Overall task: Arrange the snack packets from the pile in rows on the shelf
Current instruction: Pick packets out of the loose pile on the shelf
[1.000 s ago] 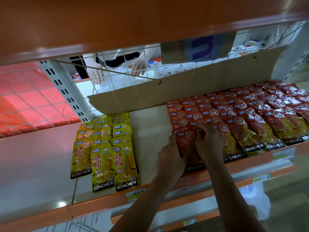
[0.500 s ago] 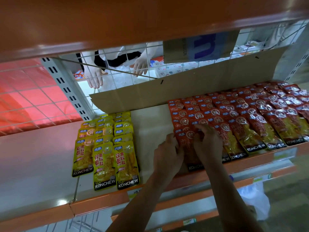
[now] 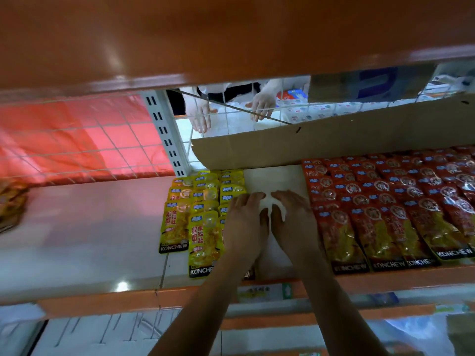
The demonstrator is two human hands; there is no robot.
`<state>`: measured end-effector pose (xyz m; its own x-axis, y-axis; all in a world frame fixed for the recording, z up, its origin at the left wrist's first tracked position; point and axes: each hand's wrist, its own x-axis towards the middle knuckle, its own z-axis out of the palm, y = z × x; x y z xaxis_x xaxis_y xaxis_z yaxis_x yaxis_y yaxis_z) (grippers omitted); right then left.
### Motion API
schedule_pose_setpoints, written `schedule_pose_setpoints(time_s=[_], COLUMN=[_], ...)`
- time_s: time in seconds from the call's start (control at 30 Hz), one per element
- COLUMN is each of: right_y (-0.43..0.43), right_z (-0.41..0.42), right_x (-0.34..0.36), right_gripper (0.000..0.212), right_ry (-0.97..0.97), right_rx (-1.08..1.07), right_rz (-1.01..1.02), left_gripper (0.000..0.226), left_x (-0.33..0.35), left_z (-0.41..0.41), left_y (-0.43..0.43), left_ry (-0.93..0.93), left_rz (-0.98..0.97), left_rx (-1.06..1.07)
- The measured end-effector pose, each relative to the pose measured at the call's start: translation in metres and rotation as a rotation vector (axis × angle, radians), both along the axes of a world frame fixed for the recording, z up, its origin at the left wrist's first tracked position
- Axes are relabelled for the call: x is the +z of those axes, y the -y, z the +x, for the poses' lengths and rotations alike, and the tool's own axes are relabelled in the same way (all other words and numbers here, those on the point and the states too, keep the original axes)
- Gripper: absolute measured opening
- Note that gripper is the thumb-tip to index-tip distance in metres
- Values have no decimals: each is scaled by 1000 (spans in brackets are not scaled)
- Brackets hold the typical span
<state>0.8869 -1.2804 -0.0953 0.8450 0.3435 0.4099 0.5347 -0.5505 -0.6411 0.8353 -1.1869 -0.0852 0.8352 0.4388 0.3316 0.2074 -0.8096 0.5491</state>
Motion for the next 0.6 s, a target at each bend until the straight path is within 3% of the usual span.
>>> schedule_pose_setpoints(time_s=[0.43,0.6], right_y=[-174,-246], right_z=[-79,-122], right_x=[10,10], right_gripper=[34,38], right_ry=[-32,-33], right_rx=[247,304], right_rz=[-83,-123], left_gripper=[32,37], left_x=[8,1], left_z=[-96,-138], left_y=[-166,-237], left_ry=[39,-36], left_rz=[126,132], left_rx=[234,308])
